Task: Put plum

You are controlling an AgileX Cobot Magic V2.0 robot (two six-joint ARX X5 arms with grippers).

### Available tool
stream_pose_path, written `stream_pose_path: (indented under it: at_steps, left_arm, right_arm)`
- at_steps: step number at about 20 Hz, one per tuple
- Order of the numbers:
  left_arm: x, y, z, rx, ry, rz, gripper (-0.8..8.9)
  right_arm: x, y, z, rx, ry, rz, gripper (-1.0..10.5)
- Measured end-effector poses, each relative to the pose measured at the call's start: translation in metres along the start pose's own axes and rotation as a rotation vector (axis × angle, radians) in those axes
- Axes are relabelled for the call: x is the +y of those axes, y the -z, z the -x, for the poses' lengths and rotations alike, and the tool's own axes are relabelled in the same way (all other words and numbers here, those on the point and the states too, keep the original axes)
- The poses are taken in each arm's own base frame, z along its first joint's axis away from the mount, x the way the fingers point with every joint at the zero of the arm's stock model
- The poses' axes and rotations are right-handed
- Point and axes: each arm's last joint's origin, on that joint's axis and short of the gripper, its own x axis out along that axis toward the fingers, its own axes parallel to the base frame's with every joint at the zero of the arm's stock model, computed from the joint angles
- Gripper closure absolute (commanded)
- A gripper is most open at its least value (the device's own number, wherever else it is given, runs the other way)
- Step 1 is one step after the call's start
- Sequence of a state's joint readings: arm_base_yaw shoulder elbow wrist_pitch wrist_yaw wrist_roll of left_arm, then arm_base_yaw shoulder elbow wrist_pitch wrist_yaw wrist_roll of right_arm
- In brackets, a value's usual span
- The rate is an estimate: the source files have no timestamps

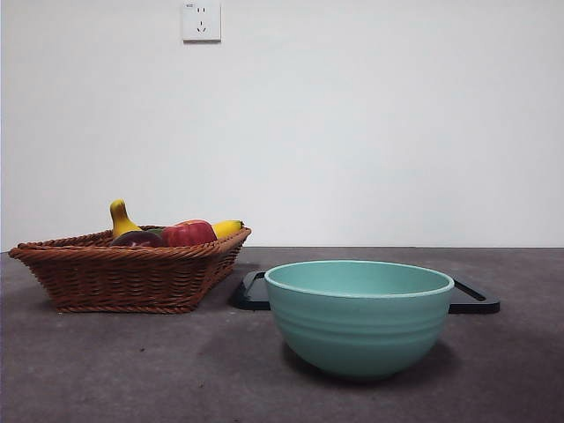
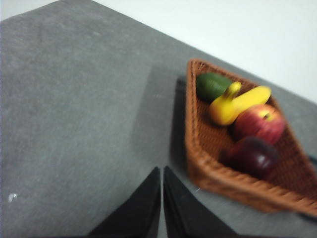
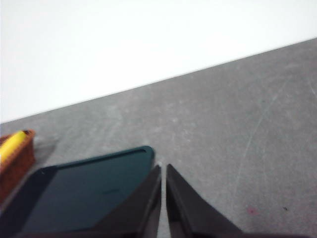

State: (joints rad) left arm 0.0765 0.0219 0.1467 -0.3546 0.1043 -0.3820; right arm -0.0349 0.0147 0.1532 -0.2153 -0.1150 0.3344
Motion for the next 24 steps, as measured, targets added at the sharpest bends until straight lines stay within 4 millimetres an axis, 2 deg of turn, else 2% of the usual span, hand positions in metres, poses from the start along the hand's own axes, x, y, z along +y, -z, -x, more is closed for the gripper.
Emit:
stream_pose_path:
  at_steps: [6, 13, 24]
  left_arm:
    - [-0.019, -0.038, 0.018, -0.003, 0.038, 0.016, 8.04]
    - [-0.040, -0.075, 0.030, 0.169, 0.170, -0.051, 8.04]
    - [-0.068, -0.122, 0.027, 0.439, 0.354, -0.225, 8.04]
  right_arm:
    - [0.015, -0.032, 0.010, 0.094, -0.048, -0.023, 9.4]
    - [0.037, -0.080, 0.017, 0.264, -0.155, 0.025, 9.4]
    - [0.058, -0.126, 0.006, 0.579, -0.285, 0.157, 9.4]
